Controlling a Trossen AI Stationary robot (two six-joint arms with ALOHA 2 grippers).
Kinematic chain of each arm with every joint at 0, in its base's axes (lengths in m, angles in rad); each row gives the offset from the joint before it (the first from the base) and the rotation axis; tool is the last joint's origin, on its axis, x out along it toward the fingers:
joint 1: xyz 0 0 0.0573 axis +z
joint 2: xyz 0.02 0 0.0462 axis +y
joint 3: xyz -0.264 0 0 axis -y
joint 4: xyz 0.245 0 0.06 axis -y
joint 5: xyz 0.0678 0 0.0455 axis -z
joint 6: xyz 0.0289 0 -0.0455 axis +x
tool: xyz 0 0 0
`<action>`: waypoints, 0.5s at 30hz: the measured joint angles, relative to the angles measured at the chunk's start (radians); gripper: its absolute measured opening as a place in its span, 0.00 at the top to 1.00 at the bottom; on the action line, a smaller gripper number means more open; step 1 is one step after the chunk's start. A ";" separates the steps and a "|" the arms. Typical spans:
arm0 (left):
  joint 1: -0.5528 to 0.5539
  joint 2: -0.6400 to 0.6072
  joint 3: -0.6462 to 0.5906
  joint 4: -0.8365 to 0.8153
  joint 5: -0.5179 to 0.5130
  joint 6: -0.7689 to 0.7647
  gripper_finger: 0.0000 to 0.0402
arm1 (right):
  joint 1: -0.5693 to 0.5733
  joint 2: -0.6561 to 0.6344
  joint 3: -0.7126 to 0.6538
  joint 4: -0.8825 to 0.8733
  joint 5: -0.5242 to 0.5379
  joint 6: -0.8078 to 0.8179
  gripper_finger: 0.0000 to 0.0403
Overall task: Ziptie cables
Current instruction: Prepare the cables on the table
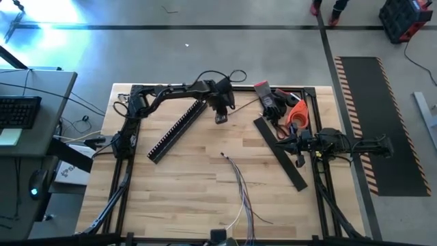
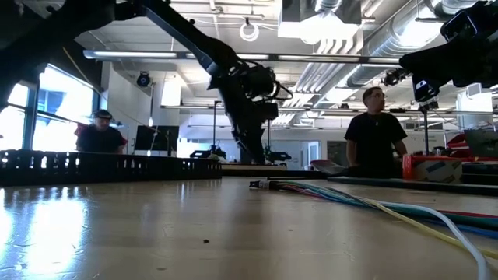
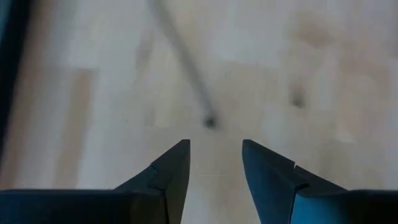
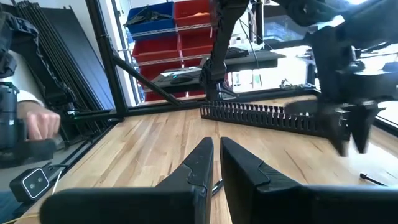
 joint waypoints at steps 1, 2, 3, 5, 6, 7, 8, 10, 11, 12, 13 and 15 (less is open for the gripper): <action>-0.006 0.000 0.001 -0.029 0.036 0.063 0.67 | 0.000 0.000 0.000 0.000 0.000 0.000 0.96; -0.013 0.000 0.001 -0.069 0.066 0.139 0.67 | 0.000 0.000 0.000 0.000 0.000 0.000 0.96; -0.021 0.000 0.000 -0.108 0.081 0.201 0.67 | 0.000 -0.001 0.000 0.000 0.000 0.000 0.96; -0.042 0.000 0.000 -0.166 0.104 0.289 0.67 | 0.000 -0.001 0.000 0.000 0.000 0.000 0.96; -0.057 -0.002 0.000 -0.201 0.121 0.322 0.67 | 0.000 -0.001 0.000 0.000 0.000 0.000 0.96; -0.072 -0.005 0.000 -0.249 0.142 0.354 0.67 | 0.000 -0.001 0.000 0.000 0.000 0.000 0.96; -0.092 -0.006 0.000 -0.300 0.150 0.385 0.67 | 0.000 -0.001 0.000 0.000 0.000 0.000 0.96; -0.143 -0.007 -0.012 -0.347 0.132 0.430 0.67 | 0.000 -0.001 0.000 0.000 0.000 0.000 0.96; -0.170 -0.008 -0.027 -0.339 0.115 0.444 0.67 | 0.000 -0.001 0.000 0.000 0.000 0.000 0.96; -0.196 -0.008 -0.043 -0.321 0.103 0.453 0.67 | 0.000 -0.001 0.000 0.000 0.000 0.000 0.96; -0.220 -0.008 -0.058 -0.294 0.099 0.459 0.67 | 0.000 -0.001 0.000 0.000 0.000 0.000 0.96; -0.261 -0.008 -0.083 -0.207 0.091 0.446 0.67 | 0.000 -0.001 0.000 0.000 0.000 0.000 0.96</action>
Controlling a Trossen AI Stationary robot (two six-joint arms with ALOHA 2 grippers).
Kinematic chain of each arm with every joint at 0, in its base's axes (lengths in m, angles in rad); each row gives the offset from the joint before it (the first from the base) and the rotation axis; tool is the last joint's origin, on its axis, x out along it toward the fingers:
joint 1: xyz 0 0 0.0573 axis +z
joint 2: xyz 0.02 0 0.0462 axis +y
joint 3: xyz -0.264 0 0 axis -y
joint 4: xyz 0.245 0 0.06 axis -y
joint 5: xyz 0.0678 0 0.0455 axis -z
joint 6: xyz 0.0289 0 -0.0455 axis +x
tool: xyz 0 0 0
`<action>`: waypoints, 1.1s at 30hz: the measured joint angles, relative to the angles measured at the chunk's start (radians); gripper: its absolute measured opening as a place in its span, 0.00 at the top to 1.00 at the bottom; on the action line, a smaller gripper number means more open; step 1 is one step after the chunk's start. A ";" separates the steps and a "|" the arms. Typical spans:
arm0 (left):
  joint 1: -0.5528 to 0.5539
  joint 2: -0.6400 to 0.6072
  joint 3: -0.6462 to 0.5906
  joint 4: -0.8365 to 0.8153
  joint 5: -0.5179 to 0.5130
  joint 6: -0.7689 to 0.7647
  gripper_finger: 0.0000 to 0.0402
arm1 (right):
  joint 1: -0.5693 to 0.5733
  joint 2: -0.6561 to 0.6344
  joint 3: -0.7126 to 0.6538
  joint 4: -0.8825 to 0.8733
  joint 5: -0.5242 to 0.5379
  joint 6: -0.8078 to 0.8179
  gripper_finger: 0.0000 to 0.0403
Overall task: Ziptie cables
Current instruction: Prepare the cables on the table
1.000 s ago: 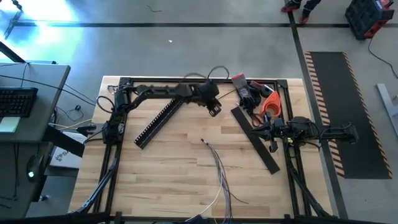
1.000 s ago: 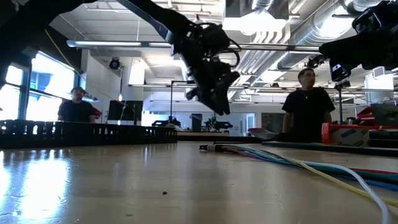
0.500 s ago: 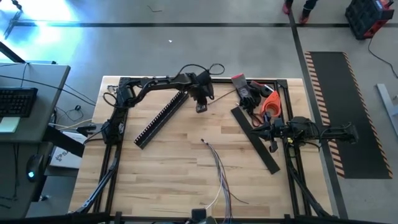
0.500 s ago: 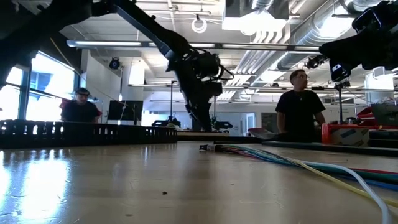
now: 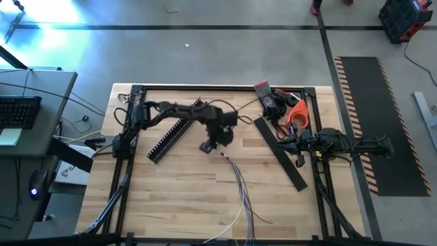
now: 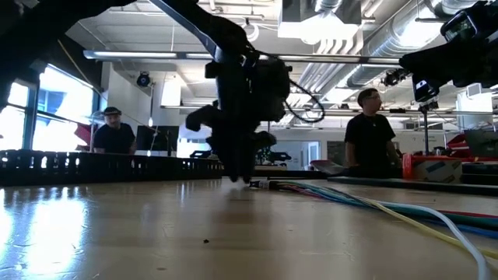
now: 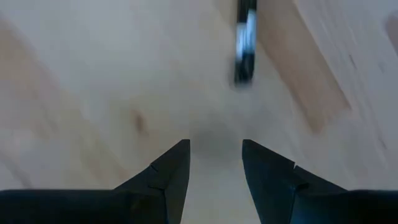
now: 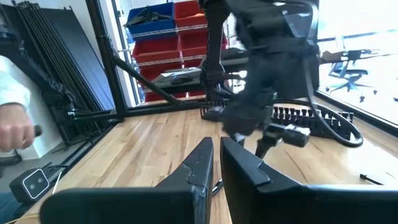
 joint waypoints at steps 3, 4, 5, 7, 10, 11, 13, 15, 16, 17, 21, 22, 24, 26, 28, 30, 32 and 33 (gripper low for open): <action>-0.051 -0.003 -0.026 0.088 -0.030 -0.049 0.67 | 0.000 0.000 0.000 0.000 0.000 0.000 0.96; -0.064 -0.003 -0.029 0.107 -0.049 -0.066 0.67 | 0.000 0.000 0.000 0.000 0.000 0.000 0.96; -0.079 -0.003 -0.033 0.120 -0.091 -0.081 0.67 | 0.000 0.000 0.000 0.000 0.000 0.000 0.96; -0.099 -0.004 -0.040 0.133 -0.155 -0.089 0.67 | 0.000 0.000 0.000 0.000 0.000 0.000 0.96; -0.115 -0.003 -0.040 0.132 -0.162 -0.117 0.67 | 0.000 0.000 0.000 0.000 0.000 0.000 0.96; -0.119 -0.003 -0.040 0.130 -0.163 -0.129 0.67 | 0.000 0.000 0.000 0.000 0.000 0.000 0.96; -0.130 -0.011 -0.041 0.117 -0.182 -0.134 0.67 | 0.000 0.000 0.000 0.000 0.000 0.000 0.96; -0.135 -0.022 -0.043 0.108 -0.188 -0.147 0.67 | 0.000 0.000 0.000 0.000 0.000 0.000 0.96; -0.135 -0.030 -0.044 0.102 -0.183 -0.157 0.67 | 0.000 0.000 0.000 0.000 0.000 0.000 0.96; -0.136 -0.039 -0.045 0.095 -0.177 -0.161 0.67 | 0.000 0.000 0.000 0.000 0.000 0.000 0.96; -0.144 -0.066 -0.043 0.127 -0.129 -0.161 0.67 | 0.000 0.000 0.000 0.000 0.000 0.000 0.96; -0.147 -0.066 -0.043 0.135 -0.102 -0.161 0.67 | 0.000 0.000 0.000 0.000 0.000 0.000 0.96; -0.156 -0.051 -0.043 0.147 -0.065 -0.144 0.67 | 0.000 0.000 0.000 0.000 0.000 0.000 0.96; -0.168 -0.031 -0.044 0.173 -0.064 -0.119 0.67 | 0.000 0.000 0.000 0.000 0.000 0.000 0.96; -0.179 -0.014 -0.044 0.200 -0.102 -0.113 0.67 | 0.000 0.000 0.000 0.000 0.000 0.000 0.96; -0.191 0.005 -0.041 0.220 -0.160 -0.129 0.67 | 0.000 0.000 0.000 0.000 0.000 0.000 0.96; -0.204 0.017 -0.038 0.235 -0.236 -0.148 0.67 | 0.000 0.000 0.000 0.000 0.000 0.000 0.96; -0.210 0.019 -0.038 0.236 -0.259 -0.151 0.67 | 0.000 0.000 0.000 0.000 0.000 0.000 0.96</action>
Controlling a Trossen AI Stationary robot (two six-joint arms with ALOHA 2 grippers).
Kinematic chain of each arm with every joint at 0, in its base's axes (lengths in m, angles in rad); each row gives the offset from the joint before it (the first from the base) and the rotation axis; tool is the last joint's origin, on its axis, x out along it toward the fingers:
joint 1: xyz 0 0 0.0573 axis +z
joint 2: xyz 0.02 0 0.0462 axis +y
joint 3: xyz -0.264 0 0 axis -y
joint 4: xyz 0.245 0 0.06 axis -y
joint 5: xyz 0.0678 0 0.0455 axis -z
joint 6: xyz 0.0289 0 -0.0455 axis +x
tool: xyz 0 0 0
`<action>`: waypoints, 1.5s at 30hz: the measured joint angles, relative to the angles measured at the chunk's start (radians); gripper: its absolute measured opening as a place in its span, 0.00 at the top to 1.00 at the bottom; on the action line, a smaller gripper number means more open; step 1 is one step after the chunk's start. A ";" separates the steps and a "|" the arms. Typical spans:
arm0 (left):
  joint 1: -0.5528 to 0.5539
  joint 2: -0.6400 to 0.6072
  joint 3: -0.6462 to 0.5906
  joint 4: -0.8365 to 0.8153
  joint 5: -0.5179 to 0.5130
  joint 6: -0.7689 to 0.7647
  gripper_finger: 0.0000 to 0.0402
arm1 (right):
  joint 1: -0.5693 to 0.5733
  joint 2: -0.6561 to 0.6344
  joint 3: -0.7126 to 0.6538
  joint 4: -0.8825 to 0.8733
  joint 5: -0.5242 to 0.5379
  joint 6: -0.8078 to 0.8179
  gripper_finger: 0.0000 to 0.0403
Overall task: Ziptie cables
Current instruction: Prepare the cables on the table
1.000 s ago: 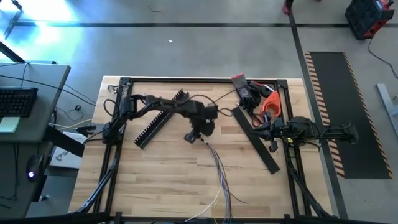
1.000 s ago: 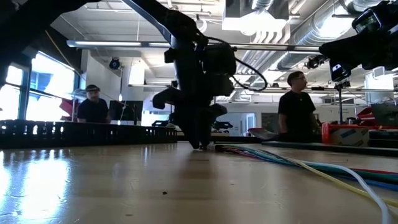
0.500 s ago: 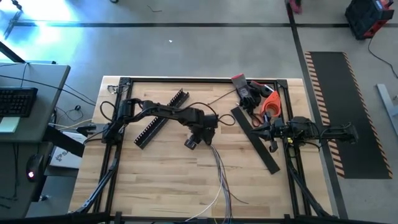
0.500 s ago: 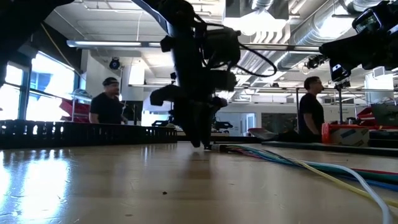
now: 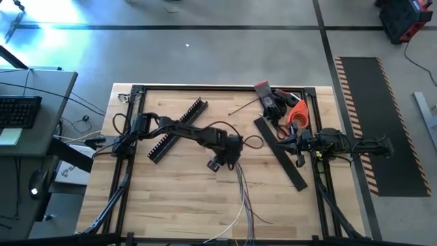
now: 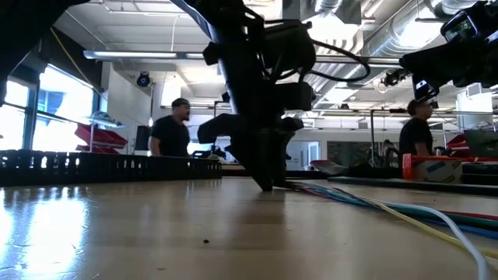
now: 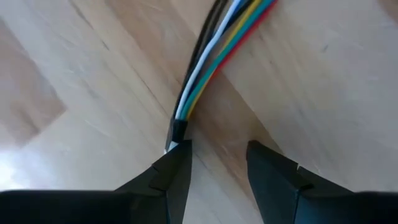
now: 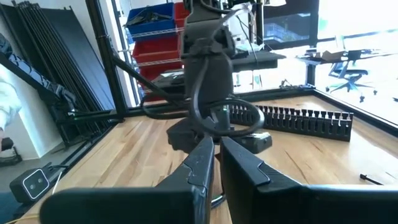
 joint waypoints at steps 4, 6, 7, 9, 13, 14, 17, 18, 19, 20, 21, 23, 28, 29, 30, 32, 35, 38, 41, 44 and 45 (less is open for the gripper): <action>-0.027 -0.017 0.000 -0.009 -0.036 -0.028 0.67 | 0.000 0.000 0.000 0.000 0.000 0.000 0.96; -0.043 -0.033 0.004 -0.021 -0.047 -0.033 0.67 | 0.000 0.000 0.000 0.000 0.000 0.000 0.96; -0.048 -0.042 0.004 -0.018 -0.053 -0.030 0.67 | 0.000 0.000 0.000 0.000 0.000 0.000 0.96; -0.051 -0.053 0.005 0.026 -0.051 -0.023 0.67 | 0.000 0.000 0.000 0.000 0.000 0.000 0.96; -0.030 -0.032 0.008 0.087 -0.047 -0.020 0.67 | 0.000 0.000 0.000 0.000 0.000 0.000 0.96; -0.021 -0.018 0.008 0.090 -0.049 -0.024 0.67 | 0.000 0.000 0.000 0.000 0.000 0.000 0.96; -0.002 0.004 0.010 0.082 -0.059 -0.030 0.67 | 0.000 0.000 0.000 0.001 0.000 0.000 0.96; 0.004 0.012 0.012 0.074 -0.054 -0.033 0.67 | 0.000 0.000 0.000 0.002 0.001 0.000 0.96; 0.009 0.020 0.013 0.066 -0.049 -0.035 0.67 | 0.000 0.000 0.000 0.001 0.001 0.000 0.96; 0.014 0.021 0.013 0.056 -0.045 -0.035 0.68 | 0.000 0.000 0.000 0.001 0.001 0.000 0.96; 0.017 0.025 0.013 0.050 -0.036 -0.036 0.70 | 0.000 0.000 0.000 0.001 0.002 0.000 0.96; 0.023 0.037 0.013 0.044 -0.014 -0.036 0.75 | 0.000 0.000 0.000 0.001 0.005 0.000 0.96; 0.015 0.036 0.014 0.026 -0.042 -0.037 0.97 | 0.000 0.000 0.000 0.001 0.005 0.000 0.96; 0.008 0.024 0.019 0.018 -0.065 -0.048 0.97 | 0.000 0.000 0.000 0.001 0.005 0.000 0.96; 0.001 0.018 0.031 0.010 -0.093 -0.056 0.97 | 0.000 0.000 0.000 0.001 0.005 0.000 0.96; -0.013 -0.001 0.054 -0.042 -0.144 -0.079 0.98 | 0.000 0.000 0.000 0.001 0.005 0.000 0.96; -0.021 -0.051 0.115 -0.106 -0.205 -0.134 0.99 | 0.000 0.000 0.000 0.001 0.004 0.000 0.96; -0.026 -0.141 0.179 -0.122 -0.267 -0.189 0.99 | 0.000 0.000 0.000 0.001 0.005 0.000 0.96; -0.018 -0.210 0.229 -0.092 -0.255 -0.242 1.00 | 0.000 0.000 0.000 0.001 0.004 0.000 0.96; -0.010 -0.280 0.273 -0.029 -0.229 -0.282 1.00 | 0.000 0.000 0.000 0.001 0.005 0.000 0.96; -0.005 -0.306 0.286 -0.005 -0.218 -0.294 1.00 | 0.000 0.000 0.000 0.001 0.005 0.000 0.96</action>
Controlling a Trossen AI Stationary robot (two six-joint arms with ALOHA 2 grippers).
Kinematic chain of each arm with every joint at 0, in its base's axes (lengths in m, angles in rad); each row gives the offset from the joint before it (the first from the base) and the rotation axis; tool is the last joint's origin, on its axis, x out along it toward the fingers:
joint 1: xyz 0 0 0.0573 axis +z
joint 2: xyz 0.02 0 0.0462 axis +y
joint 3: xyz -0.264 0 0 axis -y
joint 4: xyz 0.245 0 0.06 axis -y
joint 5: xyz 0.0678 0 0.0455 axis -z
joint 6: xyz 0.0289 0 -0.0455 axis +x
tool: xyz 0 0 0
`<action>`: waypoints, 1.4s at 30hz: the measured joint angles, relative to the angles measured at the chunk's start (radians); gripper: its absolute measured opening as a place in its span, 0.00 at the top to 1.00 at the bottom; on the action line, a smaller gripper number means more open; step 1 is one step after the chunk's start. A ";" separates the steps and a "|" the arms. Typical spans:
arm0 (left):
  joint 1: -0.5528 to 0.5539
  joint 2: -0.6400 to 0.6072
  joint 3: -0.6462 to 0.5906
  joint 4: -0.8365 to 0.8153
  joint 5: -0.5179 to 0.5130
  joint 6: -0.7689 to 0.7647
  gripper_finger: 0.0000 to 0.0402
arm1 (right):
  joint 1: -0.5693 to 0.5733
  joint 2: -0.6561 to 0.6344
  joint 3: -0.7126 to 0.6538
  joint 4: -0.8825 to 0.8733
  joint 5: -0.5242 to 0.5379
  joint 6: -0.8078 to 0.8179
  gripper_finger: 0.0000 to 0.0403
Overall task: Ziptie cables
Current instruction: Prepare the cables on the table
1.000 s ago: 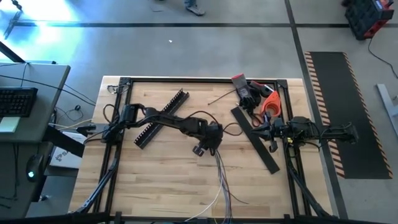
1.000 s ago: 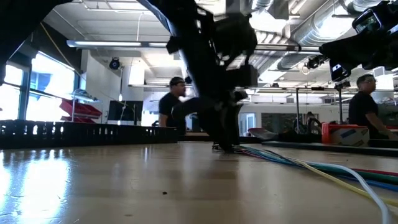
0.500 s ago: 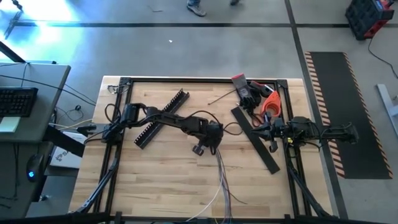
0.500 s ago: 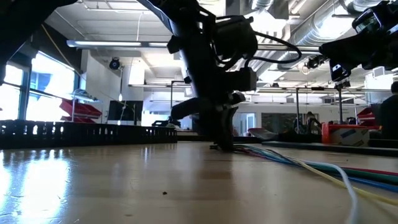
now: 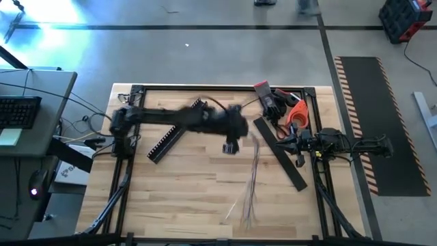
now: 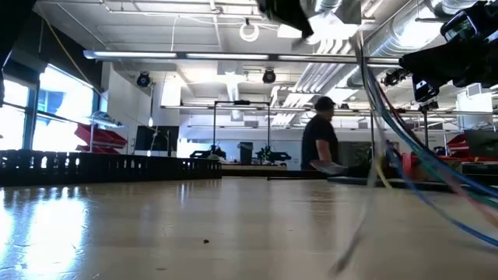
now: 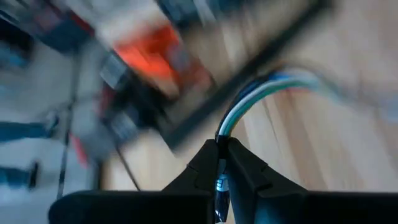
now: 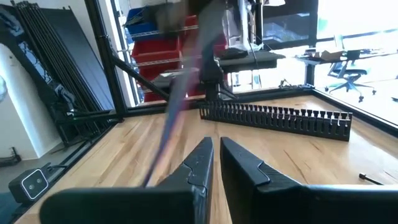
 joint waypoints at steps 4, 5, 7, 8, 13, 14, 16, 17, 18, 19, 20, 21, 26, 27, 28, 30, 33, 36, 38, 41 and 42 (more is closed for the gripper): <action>0.012 -0.077 0.062 0.061 0.036 -0.018 1.00 | 0.000 0.002 0.000 0.000 0.000 0.000 0.96; 0.012 -0.086 0.072 0.060 0.032 -0.008 1.00 | 0.000 0.002 0.000 0.000 0.000 0.000 0.96; 0.017 -0.098 0.098 0.068 0.003 0.012 1.00 | 0.000 0.002 0.000 0.000 0.000 0.000 0.96; 0.018 -0.101 0.110 0.074 -0.007 0.026 1.00 | 0.000 0.003 0.000 0.000 0.000 0.000 0.96; 0.019 -0.127 0.135 0.155 0.000 0.027 1.00 | 0.000 0.004 0.000 0.000 0.000 0.000 0.96; 0.019 -0.125 0.134 0.149 0.000 0.025 1.00 | 0.000 0.004 0.000 0.000 0.000 0.000 0.96; 0.019 -0.111 0.129 0.126 0.004 0.023 1.00 | 0.000 0.004 0.000 0.000 0.000 0.000 0.96; 0.018 -0.104 0.125 0.128 0.004 0.019 1.00 | 0.000 0.004 0.000 0.000 0.000 0.000 0.96; 0.018 -0.101 0.118 0.133 0.009 0.012 1.00 | 0.000 0.005 0.000 0.000 0.000 0.000 0.96; 0.020 -0.099 0.113 0.145 0.025 0.002 1.00 | 0.000 0.005 0.000 0.000 0.000 0.000 0.96; 0.024 -0.097 0.108 0.169 0.050 -0.012 1.00 | 0.000 0.005 0.000 0.000 0.000 0.000 0.96; 0.026 -0.093 0.104 0.185 0.075 -0.026 1.00 | 0.000 0.005 0.000 0.000 0.000 0.000 0.96; 0.031 -0.004 0.098 0.298 0.162 -0.029 1.00 | 0.000 0.005 0.000 0.000 0.000 0.000 0.96; 0.031 0.018 0.097 0.352 0.184 -0.024 1.00 | 0.000 0.005 0.000 0.000 0.000 0.000 0.96; 0.031 0.033 0.097 0.403 0.201 -0.018 1.00 | 0.000 0.005 0.000 0.000 0.000 0.000 0.96; 0.031 0.046 0.108 0.492 0.228 -0.003 1.00 | 0.000 0.005 0.000 0.000 0.000 0.000 0.96; 0.030 0.027 0.115 0.504 0.241 0.000 1.00 | 0.000 0.005 0.000 0.000 0.000 0.000 0.96; 0.032 0.000 0.110 0.340 0.227 -0.008 1.00 | 0.000 0.006 0.000 0.000 0.000 0.000 0.96; 0.036 -0.009 0.080 0.209 0.210 -0.048 1.00 | 0.000 0.006 0.000 0.000 0.000 0.000 0.96; 0.037 -0.010 -0.016 0.022 0.192 -0.124 1.00 | 0.000 0.007 0.000 0.000 0.000 0.000 0.96; 0.034 -0.009 -0.067 -0.024 0.168 -0.148 1.00 | 0.000 0.006 0.000 0.001 0.000 0.000 0.96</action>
